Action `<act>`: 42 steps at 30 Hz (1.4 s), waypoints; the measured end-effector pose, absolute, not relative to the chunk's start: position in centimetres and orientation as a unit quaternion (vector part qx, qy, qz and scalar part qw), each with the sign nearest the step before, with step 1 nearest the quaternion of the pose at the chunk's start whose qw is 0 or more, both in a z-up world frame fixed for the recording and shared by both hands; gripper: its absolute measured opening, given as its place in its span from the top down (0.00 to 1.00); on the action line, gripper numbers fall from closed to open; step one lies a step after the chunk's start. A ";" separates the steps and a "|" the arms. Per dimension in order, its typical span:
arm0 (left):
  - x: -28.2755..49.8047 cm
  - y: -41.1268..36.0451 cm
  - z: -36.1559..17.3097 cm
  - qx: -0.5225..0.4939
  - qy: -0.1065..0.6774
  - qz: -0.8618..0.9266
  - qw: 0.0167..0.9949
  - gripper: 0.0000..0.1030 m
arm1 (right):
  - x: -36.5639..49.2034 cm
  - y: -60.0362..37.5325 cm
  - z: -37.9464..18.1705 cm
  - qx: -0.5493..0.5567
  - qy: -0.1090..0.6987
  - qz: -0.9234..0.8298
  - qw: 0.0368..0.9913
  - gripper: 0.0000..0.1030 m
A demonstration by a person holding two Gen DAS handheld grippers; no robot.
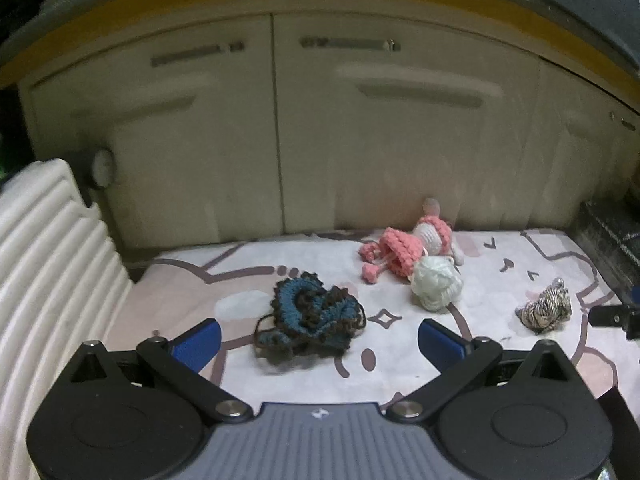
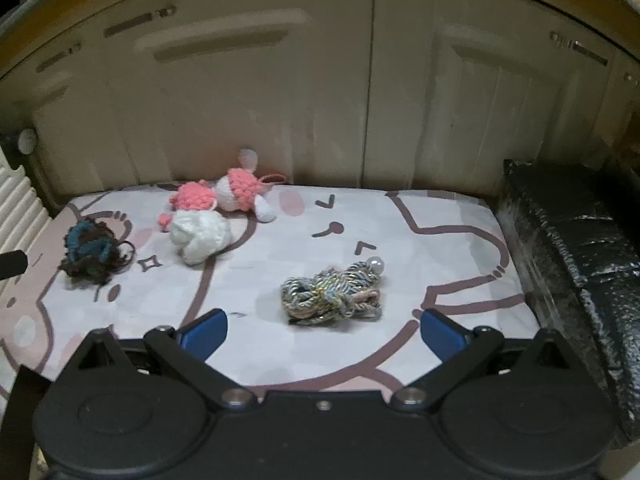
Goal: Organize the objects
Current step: 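Grasp the blue-brown crocheted piece with the left tool while the right tool grasps the rope knot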
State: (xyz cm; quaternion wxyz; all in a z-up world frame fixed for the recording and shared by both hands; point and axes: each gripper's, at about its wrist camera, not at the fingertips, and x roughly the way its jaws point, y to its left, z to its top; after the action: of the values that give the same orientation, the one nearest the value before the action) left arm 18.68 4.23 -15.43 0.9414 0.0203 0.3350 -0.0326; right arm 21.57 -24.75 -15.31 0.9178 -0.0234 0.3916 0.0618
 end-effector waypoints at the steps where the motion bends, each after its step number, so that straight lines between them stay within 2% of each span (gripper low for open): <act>1: 19.0 4.1 -15.9 0.027 0.337 -0.040 0.940 0.00 | 21.9 -24.9 -15.6 -0.022 0.393 0.060 0.917 0.00; 5: 20.3 3.9 -17.3 0.051 0.346 -0.057 0.935 0.00 | 23.0 -25.7 -16.9 -0.017 0.397 0.054 0.916 0.00; 11: 22.2 4.7 -18.9 0.018 0.362 -0.082 0.928 0.03 | 24.3 -25.6 -18.5 -0.021 0.402 0.071 0.913 0.00; 15: 23.4 4.8 -19.7 0.012 0.363 -0.084 0.928 0.12 | 25.2 -25.2 -19.4 -0.022 0.408 0.079 0.909 0.00; 24: 25.3 4.5 -21.3 0.006 0.367 -0.087 0.926 0.12 | 27.7 -24.7 -21.0 -0.016 0.416 0.083 0.905 0.00; 27: 25.8 4.6 -21.7 -0.002 0.366 -0.078 0.927 0.12 | 28.4 -24.4 -21.8 -0.017 0.430 0.078 0.899 0.08; 29: 26.2 4.6 -21.9 -0.010 0.365 -0.071 0.928 0.14 | 28.7 -24.2 -22.1 -0.017 0.435 0.079 0.897 0.15; 35: 27.0 4.2 -22.6 -0.002 0.376 -0.051 0.925 0.25 | 29.2 -24.3 -22.5 -0.009 0.435 0.077 0.897 0.17; 39: 27.4 4.7 -22.9 -0.016 0.390 -0.032 0.920 0.38 | 29.3 -24.5 -22.5 -0.008 0.435 0.075 0.897 0.21; 42: 27.3 4.9 -23.0 -0.021 0.398 -0.034 0.917 0.42 | 29.2 -24.5 -22.5 -0.008 0.436 0.076 0.897 0.25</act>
State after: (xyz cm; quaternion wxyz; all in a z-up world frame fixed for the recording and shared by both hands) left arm 27.35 4.91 -22.95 0.9166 -0.0209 0.3978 -0.0344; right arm 29.21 -24.46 -22.52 0.8969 -0.0079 0.4356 0.0765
